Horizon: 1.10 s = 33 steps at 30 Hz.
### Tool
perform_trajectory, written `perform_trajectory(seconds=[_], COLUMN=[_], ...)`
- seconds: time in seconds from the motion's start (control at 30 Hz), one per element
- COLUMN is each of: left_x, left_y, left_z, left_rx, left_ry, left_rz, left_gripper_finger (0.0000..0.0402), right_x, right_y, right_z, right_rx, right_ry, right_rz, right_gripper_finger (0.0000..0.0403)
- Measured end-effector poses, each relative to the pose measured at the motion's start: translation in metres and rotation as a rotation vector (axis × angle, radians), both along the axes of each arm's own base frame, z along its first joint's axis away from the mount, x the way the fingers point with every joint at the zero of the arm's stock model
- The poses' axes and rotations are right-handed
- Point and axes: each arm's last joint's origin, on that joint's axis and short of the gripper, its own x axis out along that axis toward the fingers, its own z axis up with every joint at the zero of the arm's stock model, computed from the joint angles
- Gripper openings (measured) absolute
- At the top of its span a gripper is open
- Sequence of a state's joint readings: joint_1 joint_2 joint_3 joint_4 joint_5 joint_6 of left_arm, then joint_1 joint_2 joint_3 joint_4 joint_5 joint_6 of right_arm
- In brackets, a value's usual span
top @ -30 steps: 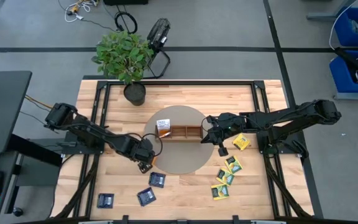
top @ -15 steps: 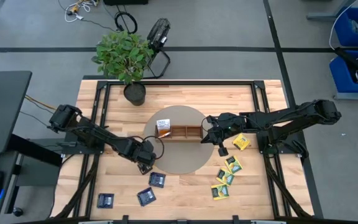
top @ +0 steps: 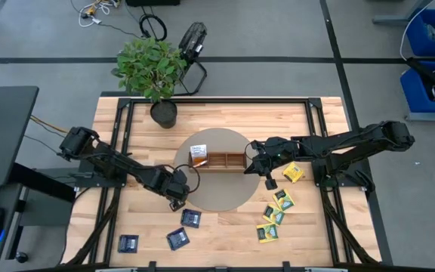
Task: Pick & Place Tea
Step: Put the orange tea bag into the left section of the wooden organizer
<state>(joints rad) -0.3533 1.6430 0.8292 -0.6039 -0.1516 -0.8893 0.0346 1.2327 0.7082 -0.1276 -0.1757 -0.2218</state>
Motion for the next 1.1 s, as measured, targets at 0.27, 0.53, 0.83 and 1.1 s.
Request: perform_trajectory(seconds=[0.27,0.53,0.83,1.1], left_x=[0.007,0.020,0.020,0.032], left_y=[-0.009,-0.027,-0.037,-0.068], left_z=[0.041,0.084,0.091,0.104], left_rx=[0.215,0.559,0.838,1.062], left_ry=[0.019,-0.107,-0.108,-0.232], left_rz=[-0.122,-0.319,-0.532,-0.777], left_gripper_finger=[0.0007,0.0007,0.0006,0.0005], right_x=[0.000,0.002,0.002,0.009], right_y=[0.000,0.000,0.000,0.001], right_z=[0.001,0.002,0.003,0.015], right_rx=[-0.005,-0.011,-0.011,-0.064], right_ry=[-0.010,-0.035,-0.042,-0.206], right_rz=[0.005,0.010,0.009,0.088], right_gripper_finger=[0.0018,0.0018,0.0018,0.0018])
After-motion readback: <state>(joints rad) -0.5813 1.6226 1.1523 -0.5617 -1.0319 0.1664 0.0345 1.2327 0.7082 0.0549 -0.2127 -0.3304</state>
